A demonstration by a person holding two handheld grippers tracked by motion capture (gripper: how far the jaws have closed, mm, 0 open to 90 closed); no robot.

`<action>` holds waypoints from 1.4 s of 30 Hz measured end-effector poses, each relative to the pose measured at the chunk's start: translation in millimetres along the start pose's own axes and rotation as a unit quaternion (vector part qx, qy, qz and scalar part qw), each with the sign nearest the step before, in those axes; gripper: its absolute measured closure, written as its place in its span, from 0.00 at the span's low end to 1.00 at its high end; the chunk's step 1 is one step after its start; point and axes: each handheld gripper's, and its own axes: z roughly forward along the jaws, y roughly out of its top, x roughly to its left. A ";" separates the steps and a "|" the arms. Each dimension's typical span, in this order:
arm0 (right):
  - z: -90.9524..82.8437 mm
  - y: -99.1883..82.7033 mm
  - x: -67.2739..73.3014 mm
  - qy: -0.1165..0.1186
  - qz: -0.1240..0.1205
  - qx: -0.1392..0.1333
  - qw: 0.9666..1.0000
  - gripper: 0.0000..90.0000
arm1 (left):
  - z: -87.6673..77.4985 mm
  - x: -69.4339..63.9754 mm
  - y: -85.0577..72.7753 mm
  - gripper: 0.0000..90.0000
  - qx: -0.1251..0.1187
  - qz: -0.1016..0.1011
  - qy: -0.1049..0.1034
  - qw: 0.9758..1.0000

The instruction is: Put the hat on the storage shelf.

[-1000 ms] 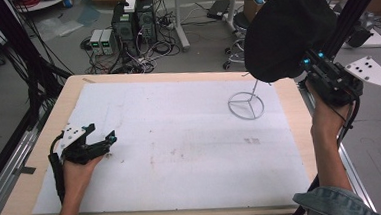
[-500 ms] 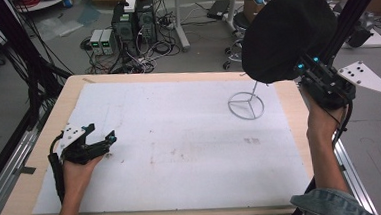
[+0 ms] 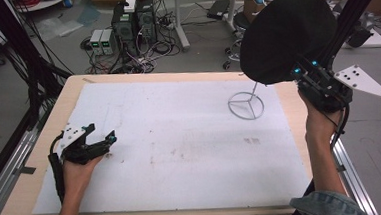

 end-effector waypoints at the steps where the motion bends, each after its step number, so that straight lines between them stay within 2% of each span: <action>1: 0.0 -0.6 -0.1 0.000 -0.001 0.000 1.000 0.76 | 0.0 0.1 0.0 0.22 0.000 0.000 0.000 1.000; 11: -3.9 -10.0 -1.1 -0.004 0.006 0.008 1.000 0.73 | 0.7 -0.2 -0.2 0.22 0.002 0.001 0.001 1.000; 30: -10.0 -18.7 4.5 -0.007 -0.004 0.018 1.000 0.65 | 1.8 -0.6 -0.1 0.22 0.000 0.000 0.000 1.000; 38: -14.1 -23.8 7.8 -0.008 -0.004 0.022 1.000 0.58 | 1.8 -0.5 0.3 0.22 0.001 0.001 -0.001 1.000; 42: -16.7 -27.4 10.7 -0.009 -0.005 0.026 1.000 0.52 | 1.9 -0.7 0.3 0.22 0.001 0.001 -0.001 1.000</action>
